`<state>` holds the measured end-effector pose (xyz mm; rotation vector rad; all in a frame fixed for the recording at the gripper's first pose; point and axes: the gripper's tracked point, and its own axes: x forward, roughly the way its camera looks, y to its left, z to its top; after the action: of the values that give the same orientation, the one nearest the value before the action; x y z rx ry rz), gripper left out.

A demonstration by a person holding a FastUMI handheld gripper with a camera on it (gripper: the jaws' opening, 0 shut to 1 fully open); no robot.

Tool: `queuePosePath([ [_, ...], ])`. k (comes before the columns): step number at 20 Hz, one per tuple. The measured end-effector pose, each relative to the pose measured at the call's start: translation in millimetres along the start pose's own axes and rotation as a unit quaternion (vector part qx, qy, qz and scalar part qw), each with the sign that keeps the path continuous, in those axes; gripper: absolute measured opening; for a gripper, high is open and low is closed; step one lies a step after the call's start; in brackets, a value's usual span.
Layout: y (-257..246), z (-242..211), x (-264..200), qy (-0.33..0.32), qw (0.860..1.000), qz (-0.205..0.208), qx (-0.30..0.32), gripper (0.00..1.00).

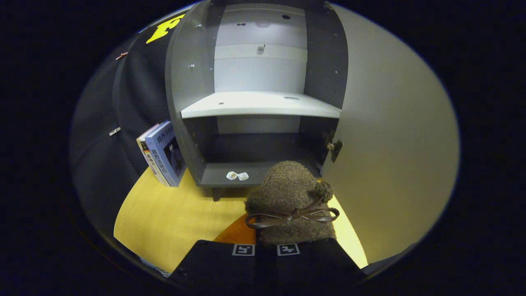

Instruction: Open the shoe cabinet door, grab the shoes and put them into the shoe cabinet, then close the shoe cabinet door.

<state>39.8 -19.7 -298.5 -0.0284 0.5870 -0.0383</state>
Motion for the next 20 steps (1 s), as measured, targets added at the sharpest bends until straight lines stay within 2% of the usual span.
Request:
queuePosePath([
  [11, 15.3, 88.1, -19.2, -0.037, 0.999, 0.022, 0.006, 0.05],
  [16, 8.6, 137.9, -7.7, -0.054, 0.998, 0.017, -0.003, 0.05],
  [20, 6.9, 181.3, 10.0, -0.070, 0.997, 0.025, 0.014, 0.05],
])
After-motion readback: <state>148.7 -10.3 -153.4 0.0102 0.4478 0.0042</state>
